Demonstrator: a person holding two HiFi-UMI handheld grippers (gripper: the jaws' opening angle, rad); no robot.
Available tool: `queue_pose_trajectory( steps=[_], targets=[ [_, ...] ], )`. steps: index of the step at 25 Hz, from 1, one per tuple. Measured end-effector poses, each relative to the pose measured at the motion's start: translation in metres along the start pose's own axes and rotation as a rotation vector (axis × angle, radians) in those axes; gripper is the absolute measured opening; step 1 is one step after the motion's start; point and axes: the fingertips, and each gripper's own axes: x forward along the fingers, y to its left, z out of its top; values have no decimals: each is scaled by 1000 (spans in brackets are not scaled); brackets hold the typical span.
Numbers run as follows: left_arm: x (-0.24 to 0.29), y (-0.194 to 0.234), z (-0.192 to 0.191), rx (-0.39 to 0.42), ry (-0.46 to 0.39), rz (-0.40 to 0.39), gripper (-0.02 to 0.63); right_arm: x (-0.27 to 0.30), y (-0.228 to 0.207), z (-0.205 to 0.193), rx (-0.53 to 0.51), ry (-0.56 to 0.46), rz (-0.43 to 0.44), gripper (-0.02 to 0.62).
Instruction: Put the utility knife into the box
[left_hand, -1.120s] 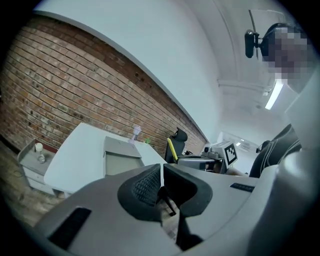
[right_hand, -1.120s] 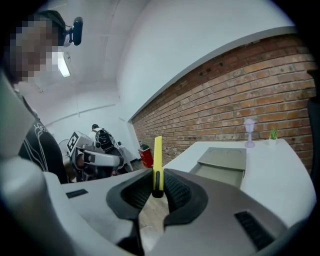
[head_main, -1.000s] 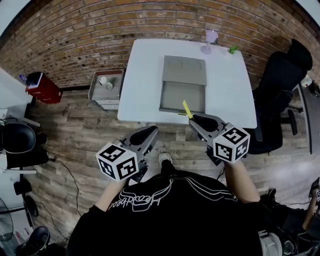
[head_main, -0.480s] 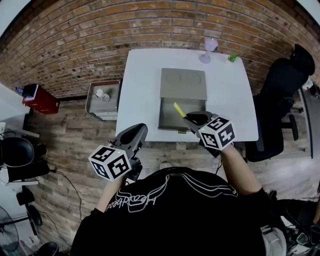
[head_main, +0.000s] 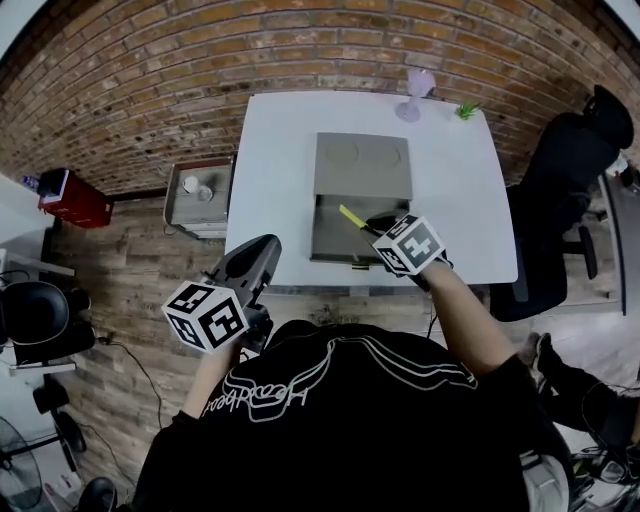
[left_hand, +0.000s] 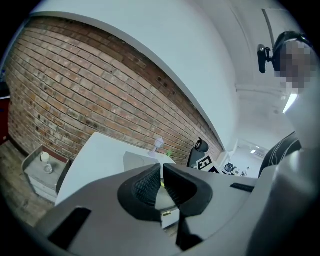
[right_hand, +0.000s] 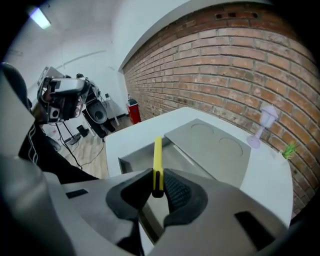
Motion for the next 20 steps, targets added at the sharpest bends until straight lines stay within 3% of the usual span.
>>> queue_pose_trajectory(
  steps=[10,20],
  targets=[
    [13,3,-2,31,71,-20,41,31,-20,-25,-9,149,-60,68],
    [36,12,6,38,120,-65,41,57,-20,-49,26,265,-57,69]
  ],
)
